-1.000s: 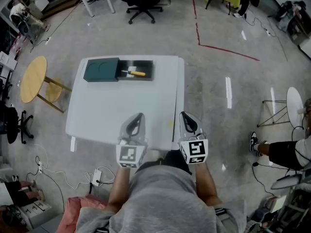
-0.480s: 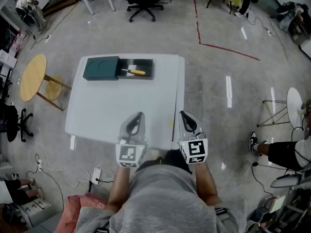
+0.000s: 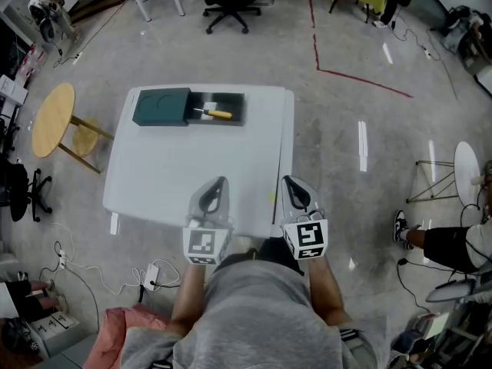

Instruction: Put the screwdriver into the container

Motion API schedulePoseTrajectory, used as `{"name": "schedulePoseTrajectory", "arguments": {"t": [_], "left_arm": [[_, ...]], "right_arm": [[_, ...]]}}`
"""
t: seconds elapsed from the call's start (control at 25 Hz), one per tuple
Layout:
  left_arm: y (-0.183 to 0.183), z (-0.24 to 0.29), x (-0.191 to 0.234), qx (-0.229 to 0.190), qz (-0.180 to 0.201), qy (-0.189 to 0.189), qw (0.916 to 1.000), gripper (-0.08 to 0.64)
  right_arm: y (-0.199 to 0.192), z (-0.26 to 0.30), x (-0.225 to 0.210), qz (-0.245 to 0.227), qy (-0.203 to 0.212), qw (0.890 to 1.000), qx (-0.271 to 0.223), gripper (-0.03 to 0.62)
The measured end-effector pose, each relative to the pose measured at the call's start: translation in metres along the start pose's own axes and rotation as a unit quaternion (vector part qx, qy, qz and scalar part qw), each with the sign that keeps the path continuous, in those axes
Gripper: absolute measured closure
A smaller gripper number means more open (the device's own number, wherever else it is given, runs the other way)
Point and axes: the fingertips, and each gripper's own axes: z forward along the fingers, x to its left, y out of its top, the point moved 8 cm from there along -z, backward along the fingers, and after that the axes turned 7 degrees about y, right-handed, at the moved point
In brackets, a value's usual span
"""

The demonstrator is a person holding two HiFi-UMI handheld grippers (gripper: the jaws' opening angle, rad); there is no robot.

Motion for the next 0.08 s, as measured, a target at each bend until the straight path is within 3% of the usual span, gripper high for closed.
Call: {"name": "schedulePoseTrajectory", "arguments": {"t": [0.08], "left_arm": [[-0.0007, -0.0002, 0.0015, 0.0, 0.0, 0.001, 1.0, 0.548]], "right_arm": [[0.0, 0.0013, 0.001, -0.001, 0.0, 1.0, -0.001, 0.589]]}}
